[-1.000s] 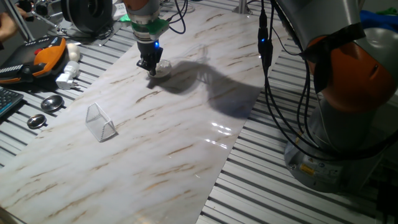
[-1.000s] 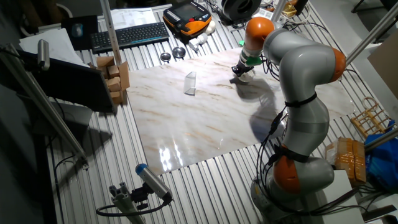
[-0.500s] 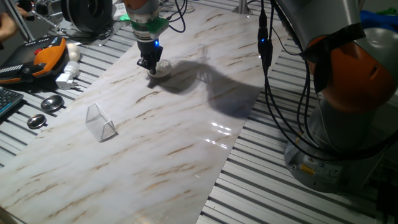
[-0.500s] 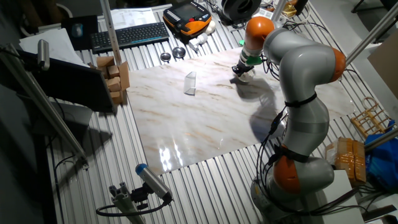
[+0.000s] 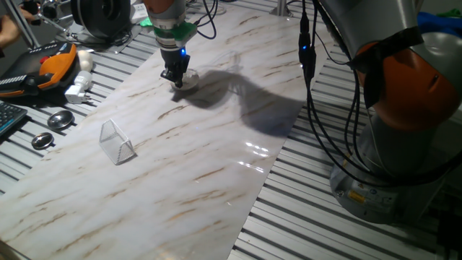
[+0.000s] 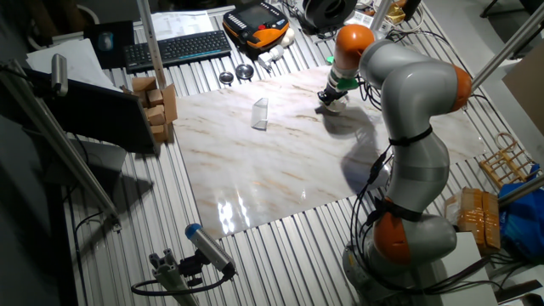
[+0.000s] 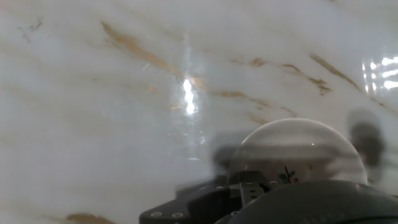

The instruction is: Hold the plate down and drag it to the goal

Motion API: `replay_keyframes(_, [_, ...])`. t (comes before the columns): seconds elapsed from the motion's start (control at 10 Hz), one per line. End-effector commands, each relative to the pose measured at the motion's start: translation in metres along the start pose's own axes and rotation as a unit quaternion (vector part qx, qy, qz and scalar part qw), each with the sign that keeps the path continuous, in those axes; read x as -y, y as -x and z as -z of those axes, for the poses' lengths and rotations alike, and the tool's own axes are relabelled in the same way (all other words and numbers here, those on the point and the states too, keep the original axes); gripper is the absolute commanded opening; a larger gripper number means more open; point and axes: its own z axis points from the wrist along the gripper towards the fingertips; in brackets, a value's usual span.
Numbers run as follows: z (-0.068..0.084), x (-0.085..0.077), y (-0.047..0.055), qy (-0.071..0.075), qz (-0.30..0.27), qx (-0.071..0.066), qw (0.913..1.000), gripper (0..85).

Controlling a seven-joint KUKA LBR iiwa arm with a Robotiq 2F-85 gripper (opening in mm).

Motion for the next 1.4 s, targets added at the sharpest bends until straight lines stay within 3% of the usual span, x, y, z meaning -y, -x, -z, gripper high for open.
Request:
replay_keyframes(0.0, [-0.002,-0.003,-0.001,0.002,-0.001,0.0,1.0,0.0])
replay_keyframes(1.3, [0.001,-0.03,-0.005,0.016,-0.025,-0.006,0.9996,0.0])
